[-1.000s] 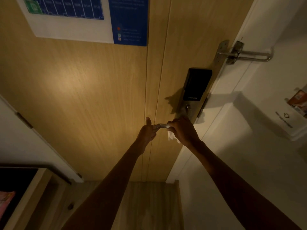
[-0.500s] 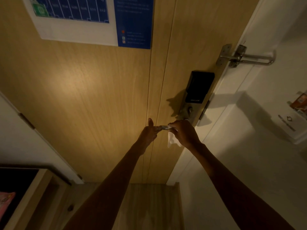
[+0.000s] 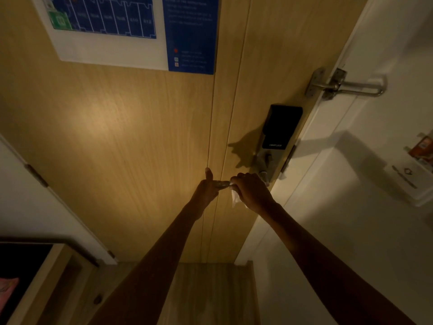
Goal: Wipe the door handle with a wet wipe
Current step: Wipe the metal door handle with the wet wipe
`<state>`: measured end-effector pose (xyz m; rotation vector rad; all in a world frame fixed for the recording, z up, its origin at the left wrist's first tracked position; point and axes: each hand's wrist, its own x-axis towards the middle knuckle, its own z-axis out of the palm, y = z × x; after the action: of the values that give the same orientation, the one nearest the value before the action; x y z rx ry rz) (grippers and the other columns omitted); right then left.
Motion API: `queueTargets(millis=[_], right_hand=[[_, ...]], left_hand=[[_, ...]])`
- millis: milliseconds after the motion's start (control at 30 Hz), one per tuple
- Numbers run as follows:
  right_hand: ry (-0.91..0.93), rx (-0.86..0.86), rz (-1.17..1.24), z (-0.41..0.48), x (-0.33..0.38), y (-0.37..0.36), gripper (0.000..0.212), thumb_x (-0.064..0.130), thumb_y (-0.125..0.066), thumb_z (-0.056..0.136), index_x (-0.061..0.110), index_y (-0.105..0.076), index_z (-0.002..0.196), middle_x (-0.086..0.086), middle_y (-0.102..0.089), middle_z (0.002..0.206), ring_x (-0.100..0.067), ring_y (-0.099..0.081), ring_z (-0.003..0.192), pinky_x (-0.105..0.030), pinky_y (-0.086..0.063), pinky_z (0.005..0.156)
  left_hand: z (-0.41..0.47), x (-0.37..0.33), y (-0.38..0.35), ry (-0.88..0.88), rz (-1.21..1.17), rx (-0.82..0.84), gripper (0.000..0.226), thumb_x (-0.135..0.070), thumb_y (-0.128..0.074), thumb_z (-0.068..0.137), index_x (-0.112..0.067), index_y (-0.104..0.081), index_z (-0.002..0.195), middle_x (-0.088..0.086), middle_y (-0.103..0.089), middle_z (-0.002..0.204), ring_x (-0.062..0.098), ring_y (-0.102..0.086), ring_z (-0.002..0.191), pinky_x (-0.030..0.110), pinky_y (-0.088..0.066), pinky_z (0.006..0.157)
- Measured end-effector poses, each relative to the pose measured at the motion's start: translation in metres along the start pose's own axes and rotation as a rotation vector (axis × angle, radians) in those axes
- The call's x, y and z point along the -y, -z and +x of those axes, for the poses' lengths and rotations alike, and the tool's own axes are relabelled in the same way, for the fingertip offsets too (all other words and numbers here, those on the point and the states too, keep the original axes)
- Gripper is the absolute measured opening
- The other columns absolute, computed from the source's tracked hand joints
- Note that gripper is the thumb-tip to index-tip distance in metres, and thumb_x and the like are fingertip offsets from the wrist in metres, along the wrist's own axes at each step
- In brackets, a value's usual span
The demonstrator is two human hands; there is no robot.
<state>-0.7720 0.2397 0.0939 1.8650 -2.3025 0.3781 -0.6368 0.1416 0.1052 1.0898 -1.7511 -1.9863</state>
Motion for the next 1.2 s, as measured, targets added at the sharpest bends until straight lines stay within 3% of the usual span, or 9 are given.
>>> queueTargets(millis=[100,200,400,433,533,667,767,900,1200], right_hand=[[-0.111,0.196,0.162,0.013,-0.006,0.01,0.02,0.028,-0.055,0.095,0.012,-0.065,0.099,-0.001,-0.067,0.088,-0.017,-0.064,0.086,-0.023,-0.044,0.074],[-0.15,0.319,0.236,0.021,-0.009,0.018,0.021,0.031,-0.055,0.095,0.012,-0.065,0.095,-0.001,-0.064,0.082,-0.018,-0.062,0.08,-0.024,-0.041,0.066],[-0.115,-0.118,0.101,-0.006,0.011,-0.004,0.017,0.023,-0.063,0.09,0.013,-0.068,0.103,-0.002,-0.073,0.089,-0.017,-0.068,0.085,-0.034,-0.053,0.085],[-0.117,-0.156,0.074,-0.008,0.013,-0.007,0.017,0.022,-0.064,0.089,0.012,-0.068,0.103,-0.002,-0.073,0.088,-0.018,-0.068,0.085,-0.036,-0.053,0.086],[-0.094,-0.125,0.054,-0.005,0.009,-0.006,0.016,0.024,-0.064,0.09,0.014,-0.068,0.101,-0.001,-0.072,0.086,-0.016,-0.067,0.083,-0.034,-0.052,0.085],[-0.109,0.121,0.138,0.014,-0.005,0.005,0.019,0.032,-0.058,0.093,0.017,-0.067,0.1,0.0,-0.071,0.091,-0.014,-0.066,0.088,-0.022,-0.047,0.078],[-0.133,0.109,0.1,0.013,-0.001,0.004,0.02,0.031,-0.057,0.094,0.016,-0.066,0.101,-0.001,-0.071,0.092,-0.015,-0.066,0.089,-0.024,-0.048,0.08],[-0.138,-0.159,0.077,-0.007,0.015,-0.006,0.016,0.024,-0.063,0.09,0.014,-0.069,0.101,-0.001,-0.073,0.088,-0.015,-0.068,0.086,-0.032,-0.053,0.086],[-0.1,-0.024,0.241,0.003,-0.003,0.005,0.03,0.036,-0.062,0.09,0.011,-0.069,0.104,-0.003,-0.073,0.099,-0.017,-0.068,0.094,-0.027,-0.053,0.083]], left_hand=[[-0.001,-0.001,0.0,0.013,-0.058,-0.013,0.079,-0.059,-0.009,0.093,-0.012,-0.073,0.09,0.006,-0.073,0.086,0.0,-0.048,0.033,0.013,-0.035,0.047],[0.0,-0.005,0.001,0.046,-0.121,-0.001,0.081,-0.062,-0.01,0.091,-0.014,-0.074,0.081,0.013,-0.074,0.096,0.028,-0.057,0.045,0.023,-0.052,0.065],[0.001,-0.003,0.001,0.037,-0.097,0.001,0.079,-0.056,-0.007,0.096,-0.015,-0.073,0.083,0.016,-0.07,0.111,0.037,-0.064,0.079,0.018,-0.043,0.062],[0.003,-0.001,0.002,0.041,-0.104,0.0,0.079,-0.055,-0.007,0.096,-0.014,-0.073,0.085,0.015,-0.071,0.11,0.035,-0.064,0.089,0.018,-0.044,0.066],[0.007,0.002,0.002,0.033,-0.149,0.006,0.08,-0.056,-0.005,0.095,-0.015,-0.073,0.083,0.014,-0.072,0.105,0.004,-0.061,0.046,0.02,-0.046,0.074],[0.015,0.001,0.003,0.073,-0.182,0.002,0.082,-0.058,-0.006,0.094,-0.01,-0.072,0.082,0.007,-0.073,0.084,-0.001,-0.049,0.034,0.014,-0.04,0.053],[0.015,0.001,0.004,0.097,-0.19,0.004,0.083,-0.06,-0.006,0.093,-0.013,-0.073,0.079,0.002,-0.075,0.075,0.019,-0.058,0.052,0.016,-0.042,0.057],[0.009,0.0,0.002,0.053,-0.173,0.026,0.081,-0.056,-0.007,0.095,-0.013,-0.073,0.081,0.004,-0.073,0.084,0.035,-0.053,0.118,0.034,-0.044,0.099],[0.008,0.0,0.005,0.067,-0.184,0.017,0.086,-0.06,-0.007,0.093,-0.007,-0.073,0.096,0.008,-0.074,0.098,0.016,-0.064,0.096,0.027,-0.046,0.088]])
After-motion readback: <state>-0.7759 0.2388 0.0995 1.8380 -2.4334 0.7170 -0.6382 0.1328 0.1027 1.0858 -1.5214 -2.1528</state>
